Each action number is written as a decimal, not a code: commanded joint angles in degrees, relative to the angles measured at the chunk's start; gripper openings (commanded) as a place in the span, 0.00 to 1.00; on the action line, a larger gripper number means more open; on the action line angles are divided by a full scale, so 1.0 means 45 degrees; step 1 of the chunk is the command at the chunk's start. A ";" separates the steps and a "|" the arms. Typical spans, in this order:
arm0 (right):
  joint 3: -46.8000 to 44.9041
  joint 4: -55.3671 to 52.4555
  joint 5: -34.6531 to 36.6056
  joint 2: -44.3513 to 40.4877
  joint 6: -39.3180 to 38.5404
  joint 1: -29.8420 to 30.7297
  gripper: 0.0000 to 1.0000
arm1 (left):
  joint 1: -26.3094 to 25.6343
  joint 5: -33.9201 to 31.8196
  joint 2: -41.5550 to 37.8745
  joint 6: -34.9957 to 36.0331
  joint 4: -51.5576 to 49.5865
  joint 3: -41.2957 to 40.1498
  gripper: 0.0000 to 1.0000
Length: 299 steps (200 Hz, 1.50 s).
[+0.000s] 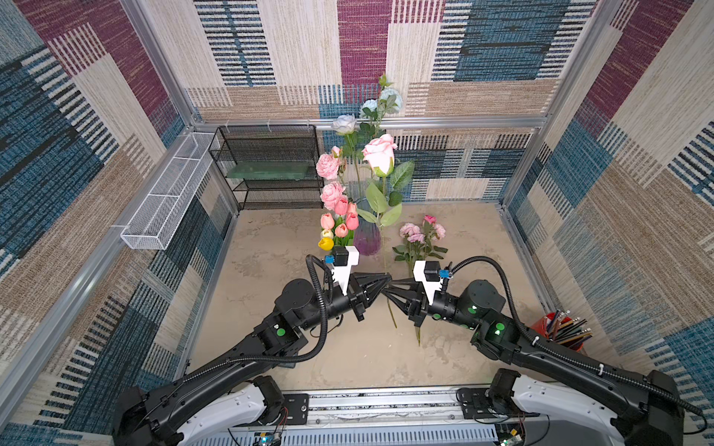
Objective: Pick out pink flowers from the vase
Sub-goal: Pick up the flower from the vase, then place the flower at the center of the board.
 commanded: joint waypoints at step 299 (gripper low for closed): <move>0.0886 -0.4567 -0.0663 0.7153 0.6277 -0.4933 0.03 | -0.0009 -0.1198 -0.9290 0.3851 -1.4214 0.0094 0.51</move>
